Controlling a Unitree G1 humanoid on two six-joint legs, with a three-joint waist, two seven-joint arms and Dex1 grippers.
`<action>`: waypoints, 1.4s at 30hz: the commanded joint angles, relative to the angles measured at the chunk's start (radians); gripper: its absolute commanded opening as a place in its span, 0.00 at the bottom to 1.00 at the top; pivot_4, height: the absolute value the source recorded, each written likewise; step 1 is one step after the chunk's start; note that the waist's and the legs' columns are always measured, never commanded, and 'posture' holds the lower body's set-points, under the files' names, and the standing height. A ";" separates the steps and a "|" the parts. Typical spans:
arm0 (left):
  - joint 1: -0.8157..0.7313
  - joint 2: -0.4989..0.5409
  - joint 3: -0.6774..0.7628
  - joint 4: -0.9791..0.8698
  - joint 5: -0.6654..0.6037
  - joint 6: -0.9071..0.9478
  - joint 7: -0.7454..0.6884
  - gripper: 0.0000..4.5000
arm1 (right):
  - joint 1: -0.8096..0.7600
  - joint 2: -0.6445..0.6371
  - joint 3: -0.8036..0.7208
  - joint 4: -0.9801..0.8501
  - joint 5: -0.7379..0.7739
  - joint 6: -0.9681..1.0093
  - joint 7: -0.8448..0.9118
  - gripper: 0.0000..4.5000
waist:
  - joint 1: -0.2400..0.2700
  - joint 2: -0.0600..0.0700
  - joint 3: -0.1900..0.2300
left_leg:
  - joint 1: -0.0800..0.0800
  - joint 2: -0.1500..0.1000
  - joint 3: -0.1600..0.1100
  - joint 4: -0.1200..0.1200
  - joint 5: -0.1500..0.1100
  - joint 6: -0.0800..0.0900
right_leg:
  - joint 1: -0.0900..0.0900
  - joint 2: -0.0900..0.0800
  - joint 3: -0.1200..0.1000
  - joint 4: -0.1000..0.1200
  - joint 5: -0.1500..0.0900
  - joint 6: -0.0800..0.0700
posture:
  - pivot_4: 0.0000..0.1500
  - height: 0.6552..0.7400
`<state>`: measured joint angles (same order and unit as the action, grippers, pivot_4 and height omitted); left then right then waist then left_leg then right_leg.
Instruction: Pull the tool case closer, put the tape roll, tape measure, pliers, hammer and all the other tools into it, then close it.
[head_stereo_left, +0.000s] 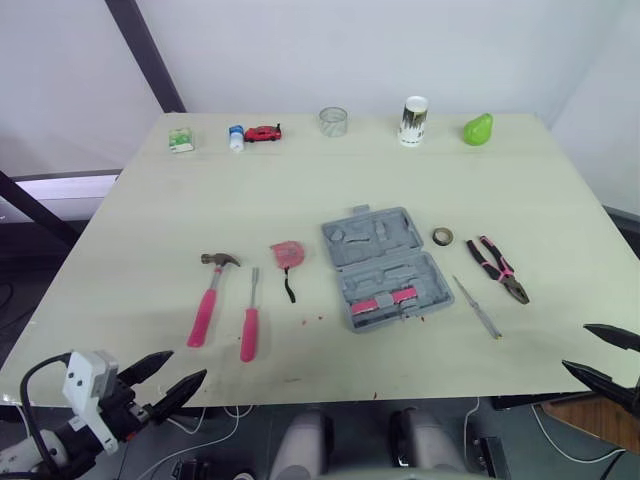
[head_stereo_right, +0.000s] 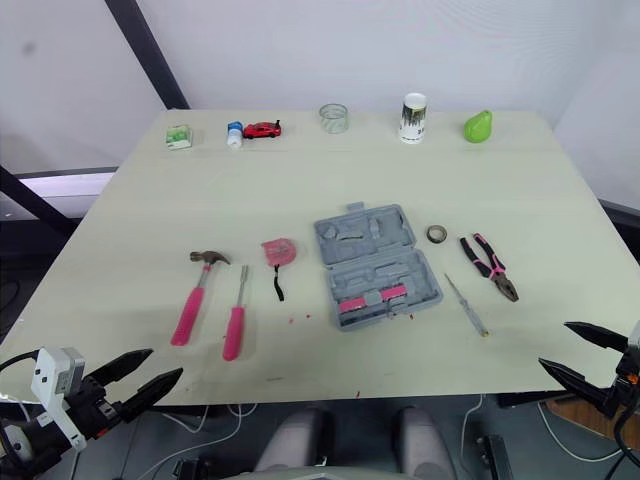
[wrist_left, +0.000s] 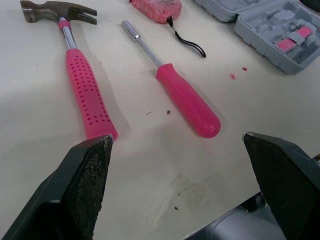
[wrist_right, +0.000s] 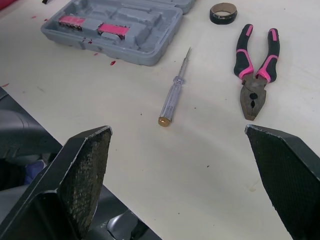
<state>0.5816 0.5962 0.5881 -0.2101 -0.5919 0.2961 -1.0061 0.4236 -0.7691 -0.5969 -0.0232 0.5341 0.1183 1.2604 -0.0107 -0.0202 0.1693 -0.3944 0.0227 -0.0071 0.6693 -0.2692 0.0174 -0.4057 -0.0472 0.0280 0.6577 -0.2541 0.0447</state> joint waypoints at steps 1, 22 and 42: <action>-0.013 0.014 0.004 -0.014 -0.013 0.019 0.015 0.98 | -0.019 -0.007 -0.016 -0.032 0.017 -0.004 -0.015 1.00 | 0.000 0.000 0.000 | 0.000 0.000 0.000 0.000 0.000 0.000 | 0.000 0.000 0.000 0.000 0.000 0.000 | 1.00 1.00; -0.665 0.214 -0.412 -0.057 0.029 0.331 0.127 0.64 | -1.085 0.037 0.710 0.181 -0.232 0.428 -0.314 0.59 | -0.004 0.001 0.001 | -0.004 -0.004 -0.001 0.001 0.000 0.000 | -0.004 0.001 0.000 0.005 0.003 0.004 | 1.00 1.00; -1.044 0.056 -0.725 0.369 0.273 0.270 0.071 0.01 | -1.522 0.276 0.976 1.020 -0.659 0.049 -0.203 0.00 | -0.011 0.002 0.001 | -0.007 -0.005 0.000 0.001 0.001 -0.002 | -0.007 0.001 -0.002 0.007 0.003 0.004 | 1.00 1.00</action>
<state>-0.4419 0.6519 -0.1348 0.1544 -0.3317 0.5886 -0.9222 -1.0678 -0.4942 0.3876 0.9794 -0.1078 0.1978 1.0625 -0.0215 -0.0187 0.1705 -0.4011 0.0174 -0.0072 0.6703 -0.2665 0.0131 -0.4129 -0.0467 0.0263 0.6646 -0.2506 0.0483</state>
